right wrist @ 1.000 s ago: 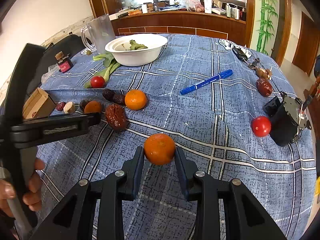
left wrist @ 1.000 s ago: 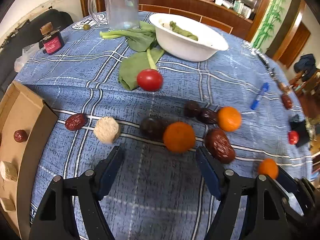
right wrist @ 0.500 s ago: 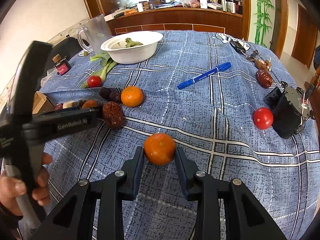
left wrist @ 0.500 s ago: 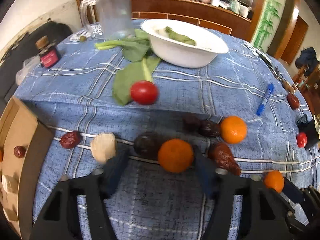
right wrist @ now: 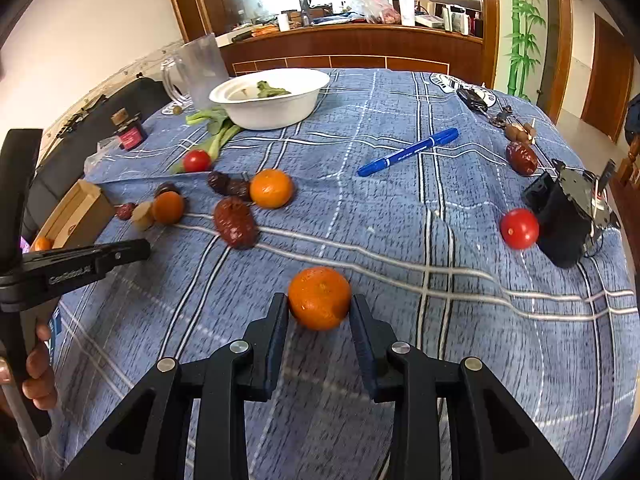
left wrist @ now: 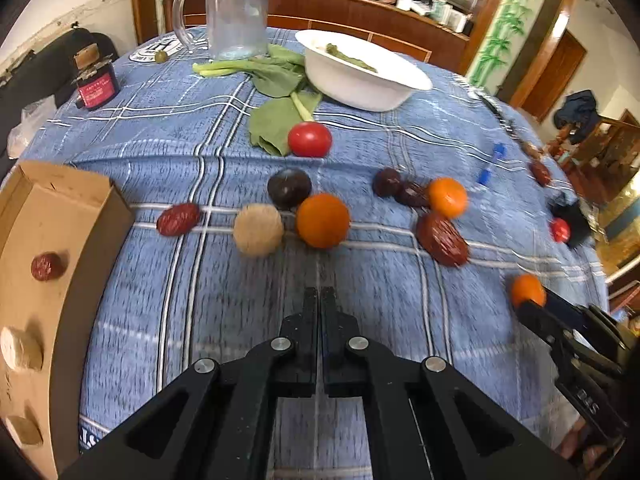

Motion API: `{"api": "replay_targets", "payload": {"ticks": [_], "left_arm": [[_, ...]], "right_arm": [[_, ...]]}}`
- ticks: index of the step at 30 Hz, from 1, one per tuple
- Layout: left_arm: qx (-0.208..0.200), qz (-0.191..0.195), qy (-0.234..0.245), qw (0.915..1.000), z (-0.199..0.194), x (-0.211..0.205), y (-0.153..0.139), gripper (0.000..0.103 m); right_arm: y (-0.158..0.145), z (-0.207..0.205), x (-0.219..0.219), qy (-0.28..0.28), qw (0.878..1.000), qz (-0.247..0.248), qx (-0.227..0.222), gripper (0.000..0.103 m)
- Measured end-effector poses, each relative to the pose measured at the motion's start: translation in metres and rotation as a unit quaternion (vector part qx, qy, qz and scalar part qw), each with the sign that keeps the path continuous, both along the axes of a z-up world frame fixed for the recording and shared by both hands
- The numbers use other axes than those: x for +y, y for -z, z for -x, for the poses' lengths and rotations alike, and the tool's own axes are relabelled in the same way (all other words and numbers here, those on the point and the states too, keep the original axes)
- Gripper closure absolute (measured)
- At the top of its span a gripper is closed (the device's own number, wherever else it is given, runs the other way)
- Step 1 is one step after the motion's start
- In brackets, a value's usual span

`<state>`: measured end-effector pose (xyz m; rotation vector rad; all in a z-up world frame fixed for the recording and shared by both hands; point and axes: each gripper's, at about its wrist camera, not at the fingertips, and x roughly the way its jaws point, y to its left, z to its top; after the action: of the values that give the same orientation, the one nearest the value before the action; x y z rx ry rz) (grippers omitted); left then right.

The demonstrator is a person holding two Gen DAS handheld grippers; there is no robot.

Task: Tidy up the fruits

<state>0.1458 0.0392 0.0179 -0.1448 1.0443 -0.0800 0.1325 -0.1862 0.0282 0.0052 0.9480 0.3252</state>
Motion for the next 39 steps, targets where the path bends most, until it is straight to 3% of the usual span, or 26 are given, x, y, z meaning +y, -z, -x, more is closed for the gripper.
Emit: {"api": "replay_targets", "payload": {"ticks": [5, 7, 9, 12, 17, 20, 22, 26, 30, 35, 37, 39], "left_arm": [[-0.029, -0.024, 0.011, 0.9992, 0.005, 0.0, -0.012, 0.1], [-0.03, -0.014, 0.014, 0.9994, -0.001, -0.003, -0.014, 0.091], [-0.027, -0.015, 0.009, 0.9995, -0.01, -0.006, -0.014, 0.068], [-0.031, -0.019, -0.001, 0.9993, -0.02, -0.009, -0.012, 0.064], [-0.02, -0.05, -0.01, 0.9985, -0.041, -0.016, 0.0, 0.064], [-0.019, -0.059, -0.025, 0.9977, -0.05, -0.011, 0.007, 0.074], [-0.019, -0.062, -0.02, 0.9977, -0.049, -0.01, 0.007, 0.074], [-0.012, -0.047, -0.003, 0.9988, -0.033, -0.005, 0.004, 0.075], [0.001, -0.031, 0.023, 0.9992, 0.011, 0.003, 0.0, 0.075], [-0.01, -0.074, 0.046, 0.9961, 0.039, 0.004, 0.002, 0.074], [-0.004, -0.071, 0.04, 0.9966, 0.037, 0.006, 0.007, 0.071], [-0.004, -0.065, 0.035, 0.9973, 0.036, 0.008, 0.006, 0.061]], "right_arm": [[0.003, 0.008, 0.005, -0.007, 1.0, 0.017, 0.002, 0.069], [0.003, 0.008, 0.003, -0.003, 1.0, 0.011, 0.004, 0.069], [0.004, 0.007, 0.001, 0.001, 1.0, 0.005, 0.007, 0.069], [0.004, 0.006, 0.001, 0.003, 1.0, 0.002, 0.01, 0.069], [0.004, 0.006, 0.0, 0.002, 1.0, 0.001, 0.01, 0.068], [0.004, 0.006, 0.0, 0.003, 1.0, -0.002, 0.011, 0.068], [0.004, 0.006, -0.001, 0.003, 1.0, -0.004, 0.011, 0.068], [0.005, 0.007, -0.001, 0.004, 1.0, -0.006, 0.011, 0.068], [0.003, 0.01, -0.002, 0.002, 1.0, -0.007, 0.013, 0.068], [0.004, 0.02, 0.002, -0.005, 1.0, 0.005, 0.002, 0.068], [0.005, 0.021, 0.006, -0.006, 1.0, 0.017, -0.003, 0.068], [0.006, 0.019, 0.008, -0.004, 1.0, 0.023, -0.004, 0.068]]}}
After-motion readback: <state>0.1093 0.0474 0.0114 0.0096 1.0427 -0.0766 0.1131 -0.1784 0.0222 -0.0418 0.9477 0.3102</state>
